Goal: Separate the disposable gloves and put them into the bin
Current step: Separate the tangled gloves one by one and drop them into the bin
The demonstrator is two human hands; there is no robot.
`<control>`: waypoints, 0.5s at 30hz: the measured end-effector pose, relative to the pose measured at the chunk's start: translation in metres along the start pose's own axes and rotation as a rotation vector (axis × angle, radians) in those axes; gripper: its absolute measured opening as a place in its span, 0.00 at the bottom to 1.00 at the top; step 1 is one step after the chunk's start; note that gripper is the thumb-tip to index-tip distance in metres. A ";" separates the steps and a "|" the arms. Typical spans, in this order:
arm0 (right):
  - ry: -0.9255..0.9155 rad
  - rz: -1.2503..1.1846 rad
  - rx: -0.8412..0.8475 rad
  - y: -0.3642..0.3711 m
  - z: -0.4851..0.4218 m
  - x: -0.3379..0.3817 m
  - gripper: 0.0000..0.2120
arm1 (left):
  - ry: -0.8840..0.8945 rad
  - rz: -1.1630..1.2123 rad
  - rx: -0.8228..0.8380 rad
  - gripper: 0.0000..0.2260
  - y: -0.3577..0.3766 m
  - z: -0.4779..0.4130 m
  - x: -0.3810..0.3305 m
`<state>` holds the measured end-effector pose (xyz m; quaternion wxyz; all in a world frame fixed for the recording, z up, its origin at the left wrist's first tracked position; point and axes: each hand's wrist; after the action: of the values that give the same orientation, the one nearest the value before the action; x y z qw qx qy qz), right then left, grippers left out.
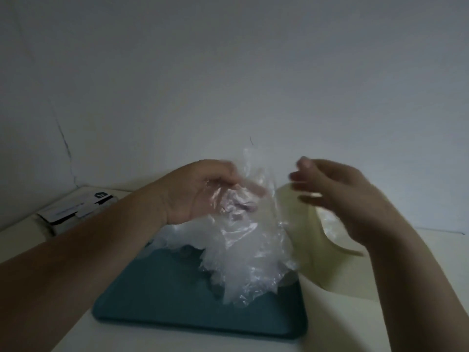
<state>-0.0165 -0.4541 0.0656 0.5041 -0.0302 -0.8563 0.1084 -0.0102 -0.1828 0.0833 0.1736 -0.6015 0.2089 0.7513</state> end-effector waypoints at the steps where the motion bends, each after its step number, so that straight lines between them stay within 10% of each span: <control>1: 0.047 -0.065 0.160 0.007 0.002 0.002 0.25 | 0.019 -0.010 0.027 0.04 0.007 -0.003 -0.002; 4: 0.084 -0.143 0.350 0.023 0.003 -0.001 0.27 | 0.124 -0.030 -0.043 0.05 0.023 -0.010 -0.007; 10: 0.055 -0.014 0.046 0.013 0.000 -0.011 0.10 | -0.010 -0.544 -0.476 0.22 0.010 -0.027 0.033; 12: 0.034 0.114 0.024 0.014 -0.001 -0.014 0.09 | -0.061 -0.861 -0.432 0.10 -0.001 -0.029 0.058; 15: 0.011 0.148 0.025 0.020 -0.002 -0.013 0.09 | -0.126 -1.133 -0.342 0.16 -0.007 -0.031 0.079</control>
<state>-0.0097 -0.4363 0.0508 0.4997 -0.0874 -0.8475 0.1560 0.0024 -0.1924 -0.0009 0.4602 -0.5930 -0.2791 0.5989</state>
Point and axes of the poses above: each hand's wrist, its own z-axis away from the middle knuckle, its own y-axis out of the palm, x = y × z, and after that the axes turned 11 degrees about -y, right-handed
